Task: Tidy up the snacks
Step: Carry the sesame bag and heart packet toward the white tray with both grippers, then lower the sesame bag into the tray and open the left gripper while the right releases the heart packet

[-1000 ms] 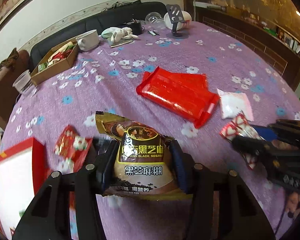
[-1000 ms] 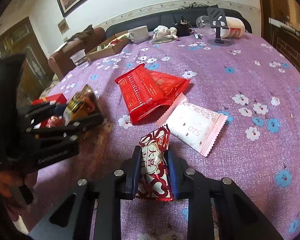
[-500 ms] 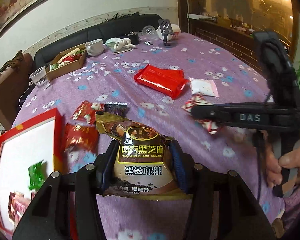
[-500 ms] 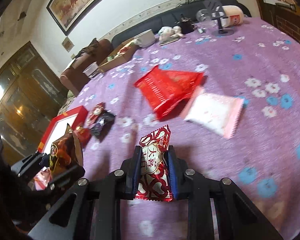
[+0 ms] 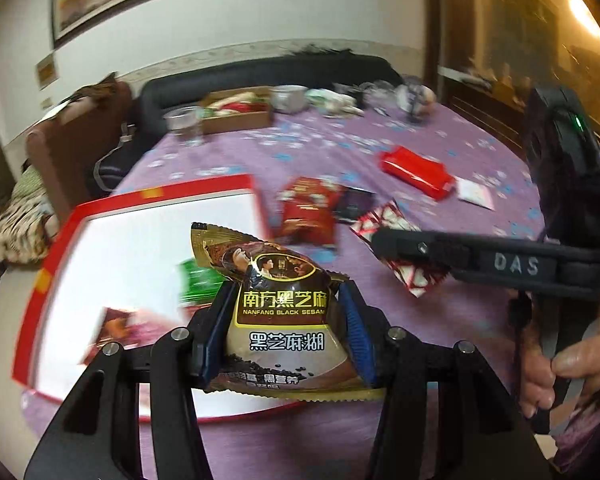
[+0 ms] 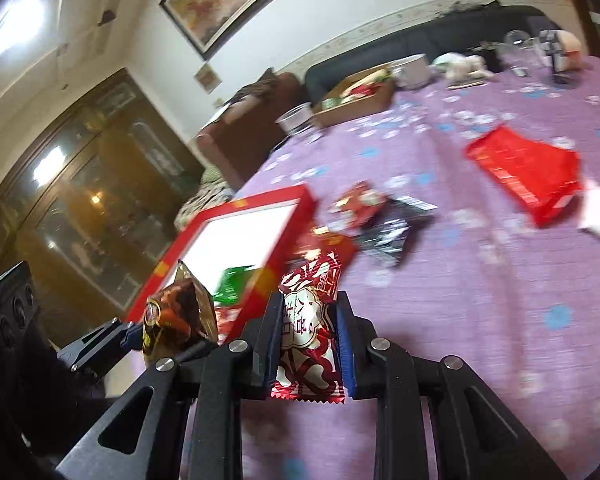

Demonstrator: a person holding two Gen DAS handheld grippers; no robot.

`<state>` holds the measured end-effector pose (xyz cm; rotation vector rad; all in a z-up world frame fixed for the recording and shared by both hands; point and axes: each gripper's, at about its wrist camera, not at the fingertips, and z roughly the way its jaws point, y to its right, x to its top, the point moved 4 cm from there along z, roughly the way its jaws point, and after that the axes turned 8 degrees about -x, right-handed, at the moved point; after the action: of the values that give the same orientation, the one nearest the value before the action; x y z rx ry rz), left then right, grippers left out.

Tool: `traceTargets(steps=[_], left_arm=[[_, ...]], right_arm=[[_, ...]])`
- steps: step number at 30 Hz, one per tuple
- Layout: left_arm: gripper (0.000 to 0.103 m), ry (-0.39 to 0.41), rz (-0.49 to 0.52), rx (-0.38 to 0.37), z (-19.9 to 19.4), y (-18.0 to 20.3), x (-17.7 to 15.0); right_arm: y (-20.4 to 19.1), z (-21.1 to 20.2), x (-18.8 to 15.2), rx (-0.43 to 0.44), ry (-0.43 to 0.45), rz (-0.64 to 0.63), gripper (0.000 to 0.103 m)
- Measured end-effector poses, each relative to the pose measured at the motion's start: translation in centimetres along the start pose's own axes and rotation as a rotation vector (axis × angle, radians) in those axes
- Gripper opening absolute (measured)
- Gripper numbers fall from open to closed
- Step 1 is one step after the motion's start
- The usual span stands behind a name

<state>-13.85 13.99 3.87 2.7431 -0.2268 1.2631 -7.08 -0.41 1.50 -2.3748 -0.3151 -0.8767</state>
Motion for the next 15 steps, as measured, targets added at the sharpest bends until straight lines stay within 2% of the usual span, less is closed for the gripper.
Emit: traceTargets(steps=[8,15], left_arm=[[0.051,0.034,-0.116,0.099,-2.1,-7.2,-1.7],[0.051,0.013,-0.184,0.14,-1.8,-10.7,-3.4]], right_arm=[[-6.3,2.4,-1.2,0.073,-0.027,-0.086,0.025],[-10.5,5.4,-2.6,0.053,-0.096,-0.18,0.025]])
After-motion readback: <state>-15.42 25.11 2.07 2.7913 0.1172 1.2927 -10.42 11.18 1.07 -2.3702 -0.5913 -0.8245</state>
